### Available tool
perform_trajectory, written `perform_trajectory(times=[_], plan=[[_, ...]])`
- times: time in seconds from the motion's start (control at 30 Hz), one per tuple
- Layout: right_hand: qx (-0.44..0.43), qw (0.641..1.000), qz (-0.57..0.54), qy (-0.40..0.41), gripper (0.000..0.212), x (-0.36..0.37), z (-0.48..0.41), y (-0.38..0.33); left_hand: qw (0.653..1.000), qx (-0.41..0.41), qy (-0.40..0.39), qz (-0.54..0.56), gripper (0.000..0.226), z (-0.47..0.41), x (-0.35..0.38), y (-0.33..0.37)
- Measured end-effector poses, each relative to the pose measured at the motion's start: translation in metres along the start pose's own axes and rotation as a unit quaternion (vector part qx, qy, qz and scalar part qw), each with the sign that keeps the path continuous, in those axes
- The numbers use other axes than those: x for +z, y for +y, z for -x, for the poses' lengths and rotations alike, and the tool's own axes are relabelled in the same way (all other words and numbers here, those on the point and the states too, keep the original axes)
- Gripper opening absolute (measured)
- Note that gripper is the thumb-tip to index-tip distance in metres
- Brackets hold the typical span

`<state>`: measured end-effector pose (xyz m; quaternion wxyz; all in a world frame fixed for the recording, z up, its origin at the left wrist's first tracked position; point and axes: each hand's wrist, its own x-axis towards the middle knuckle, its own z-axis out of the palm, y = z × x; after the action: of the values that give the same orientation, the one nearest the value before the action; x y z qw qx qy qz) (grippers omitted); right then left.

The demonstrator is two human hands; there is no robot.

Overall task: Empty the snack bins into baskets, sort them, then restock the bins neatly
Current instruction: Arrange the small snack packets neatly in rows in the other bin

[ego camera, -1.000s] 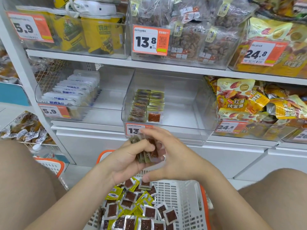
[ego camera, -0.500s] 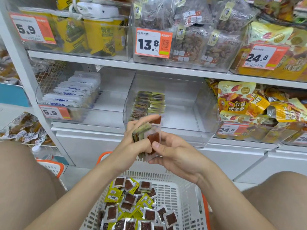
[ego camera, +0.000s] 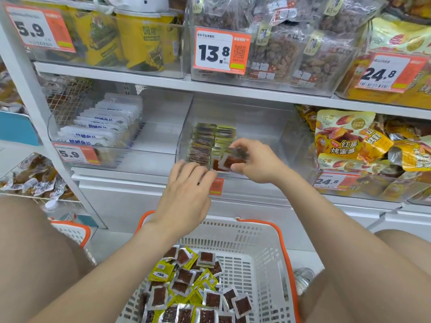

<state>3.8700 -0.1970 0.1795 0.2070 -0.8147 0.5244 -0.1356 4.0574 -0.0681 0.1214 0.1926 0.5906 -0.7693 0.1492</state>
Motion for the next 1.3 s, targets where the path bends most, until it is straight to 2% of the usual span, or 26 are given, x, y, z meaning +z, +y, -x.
perform_trajectory(times=[0.07,0.13,0.23,0.37,0.47,0.63,0.77,0.83,0.87,0.93,0.97,1.0,1.07,1.17,1.23,1.3], plan=[[0.024,0.998,0.03,-0.054,0.05,0.009,-0.018,-0.001,0.999,-0.004,-0.029,0.014,0.055,-0.002,0.003,-0.001],[0.045,0.994,0.058,-0.075,0.044,0.02,-0.03,-0.001,0.999,-0.009,-0.049,0.021,0.059,-0.002,0.005,0.0],[0.084,0.994,0.059,-0.048,0.033,0.032,-0.04,-0.004,0.998,-0.015,-0.05,0.033,0.06,-0.001,0.007,0.0],[0.151,0.987,0.047,-0.014,0.047,0.036,-0.044,-0.008,0.998,-0.022,-0.035,0.047,0.062,0.0,0.011,0.0],[0.148,0.987,0.05,-0.048,0.035,0.042,-0.046,-0.011,0.998,-0.033,-0.028,0.05,0.063,0.001,0.013,0.004],[0.195,0.975,-0.068,-0.081,0.034,0.024,-0.037,-0.008,0.997,-0.038,-0.024,0.068,0.067,0.003,0.017,0.006],[0.219,0.969,-0.053,-0.105,0.042,0.011,-0.026,-0.003,0.99,-0.038,-0.005,0.134,0.066,0.008,0.018,0.004],[0.223,0.972,-0.051,-0.058,0.032,0.004,-0.019,-0.002,0.986,-0.037,0.037,0.161,0.058,0.014,0.014,0.005],[0.202,0.979,-0.02,0.002,0.028,0.001,-0.013,-0.003,0.984,-0.036,0.076,0.16,0.05,0.019,0.012,0.006],[0.117,0.98,0.033,0.155,0.026,-0.002,0.007,-0.01,0.978,-0.048,0.138,0.147,0.031,0.032,0.011,0.012],[0.058,0.976,0.022,0.211,0.022,-0.003,0.024,-0.02,0.977,-0.06,0.136,0.155,0.023,0.038,0.014,0.015],[0.004,0.972,-0.009,0.234,0.015,-0.003,0.043,-0.031,0.977,-0.076,0.1,0.17,0.017,0.044,0.02,0.016],[-0.065,0.979,-0.053,0.184,0.007,0.01,0.079,-0.047,0.972,-0.132,-0.071,0.183,0.01,0.056,0.045,0.013],[-0.086,0.996,0.012,0.004,0.009,0.06,0.114,-0.047,0.919,-0.169,-0.327,0.141,0.009,0.083,0.096,-0.008],[-0.087,0.987,0.086,-0.1,0.016,0.103,0.118,-0.033,0.875,-0.173,-0.439,0.109,0.01,0.104,0.122,-0.025],[-0.053,0.974,0.106,-0.191,0.02,0.146,0.111,-0.012,0.833,-0.188,-0.515,0.072,0.019,0.125,0.145,-0.041]])
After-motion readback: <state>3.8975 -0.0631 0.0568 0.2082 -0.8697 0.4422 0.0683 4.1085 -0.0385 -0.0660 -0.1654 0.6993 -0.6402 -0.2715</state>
